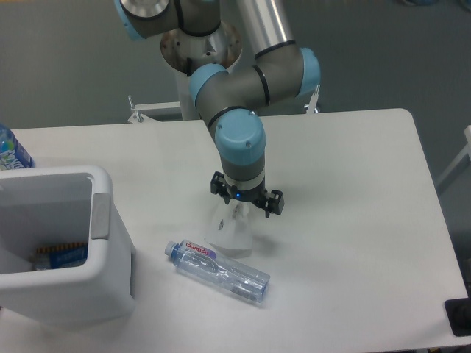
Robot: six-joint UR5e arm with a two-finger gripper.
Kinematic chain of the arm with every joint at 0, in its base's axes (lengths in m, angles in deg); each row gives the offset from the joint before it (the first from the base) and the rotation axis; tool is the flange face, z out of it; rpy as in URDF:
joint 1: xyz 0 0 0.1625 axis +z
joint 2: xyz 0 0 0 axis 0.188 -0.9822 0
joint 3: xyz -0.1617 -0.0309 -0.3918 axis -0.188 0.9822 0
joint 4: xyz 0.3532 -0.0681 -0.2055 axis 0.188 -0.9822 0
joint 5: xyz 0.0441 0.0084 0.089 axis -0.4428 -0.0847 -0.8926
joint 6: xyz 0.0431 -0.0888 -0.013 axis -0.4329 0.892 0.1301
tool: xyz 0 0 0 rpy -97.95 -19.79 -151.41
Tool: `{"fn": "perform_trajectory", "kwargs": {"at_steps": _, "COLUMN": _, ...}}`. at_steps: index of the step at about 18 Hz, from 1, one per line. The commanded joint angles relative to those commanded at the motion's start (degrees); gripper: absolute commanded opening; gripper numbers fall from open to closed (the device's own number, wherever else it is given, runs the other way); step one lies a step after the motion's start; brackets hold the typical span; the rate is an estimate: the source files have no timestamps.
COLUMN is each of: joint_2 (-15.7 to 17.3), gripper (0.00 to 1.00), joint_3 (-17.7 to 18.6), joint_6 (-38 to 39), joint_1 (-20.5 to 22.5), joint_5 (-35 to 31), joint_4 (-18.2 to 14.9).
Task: Place the trash in the trash can
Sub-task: 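Lower the gripper onto the plastic bag and close on it, then lift the plastic bag and carry it over the trash bin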
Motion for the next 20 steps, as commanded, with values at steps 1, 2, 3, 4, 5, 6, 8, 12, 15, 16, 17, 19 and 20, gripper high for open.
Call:
{"fn": "perform_trajectory", "kwargs": {"at_steps": 1, "joint_2": -0.1, "gripper": 1.0, "joint_3": 0.1, "joint_6": 0.0, "joint_1": -0.1, "joint_5": 0.0, "joint_4": 0.0}}
{"fn": "perform_trajectory", "kwargs": {"at_steps": 2, "joint_2": -0.3, "gripper": 1.0, "joint_3": 0.0, "joint_6": 0.0, "joint_1": -0.1, "joint_5": 0.0, "joint_4": 0.0}}
{"fn": "perform_trajectory", "kwargs": {"at_steps": 3, "joint_2": -0.4, "gripper": 0.99, "joint_3": 0.1, "joint_6": 0.0, "joint_1": -0.1, "joint_5": 0.0, "joint_4": 0.0}}
{"fn": "perform_trajectory", "kwargs": {"at_steps": 4, "joint_2": -0.4, "gripper": 0.9, "joint_3": 0.0, "joint_6": 0.0, "joint_1": -0.2, "joint_5": 0.0, "joint_4": 0.1}}
{"fn": "perform_trajectory", "kwargs": {"at_steps": 5, "joint_2": -0.4, "gripper": 0.8, "joint_3": -0.2, "joint_6": 0.1, "joint_1": -0.1, "joint_5": 0.0, "joint_4": 0.1}}
{"fn": "perform_trajectory", "kwargs": {"at_steps": 6, "joint_2": -0.4, "gripper": 0.69, "joint_3": -0.2, "joint_6": 0.0, "joint_1": -0.1, "joint_5": 0.0, "joint_4": 0.1}}
{"fn": "perform_trajectory", "kwargs": {"at_steps": 8, "joint_2": -0.4, "gripper": 0.49, "joint_3": -0.1, "joint_6": 0.1, "joint_1": -0.2, "joint_5": -0.1, "joint_4": 0.0}}
{"fn": "perform_trajectory", "kwargs": {"at_steps": 12, "joint_2": -0.4, "gripper": 0.06, "joint_3": -0.3, "joint_6": 0.1, "joint_1": -0.1, "joint_5": -0.1, "joint_4": 0.0}}
{"fn": "perform_trajectory", "kwargs": {"at_steps": 15, "joint_2": 0.0, "gripper": 0.0, "joint_3": -0.4, "joint_6": -0.7, "joint_1": -0.1, "joint_5": -0.2, "joint_4": -0.2}}
{"fn": "perform_trajectory", "kwargs": {"at_steps": 16, "joint_2": 0.2, "gripper": 0.0, "joint_3": -0.4, "joint_6": -1.1, "joint_1": -0.1, "joint_5": -0.2, "joint_4": -0.3}}
{"fn": "perform_trajectory", "kwargs": {"at_steps": 17, "joint_2": 0.3, "gripper": 0.0, "joint_3": -0.3, "joint_6": -1.8, "joint_1": 0.0, "joint_5": -0.2, "joint_4": -0.4}}
{"fn": "perform_trajectory", "kwargs": {"at_steps": 19, "joint_2": 1.0, "gripper": 0.0, "joint_3": -0.1, "joint_6": -6.4, "joint_1": 0.3, "joint_5": -0.3, "joint_4": -1.1}}
{"fn": "perform_trajectory", "kwargs": {"at_steps": 20, "joint_2": 1.7, "gripper": 0.0, "joint_3": -0.3, "joint_6": -9.0, "joint_1": 0.6, "joint_5": -0.2, "joint_4": -2.2}}
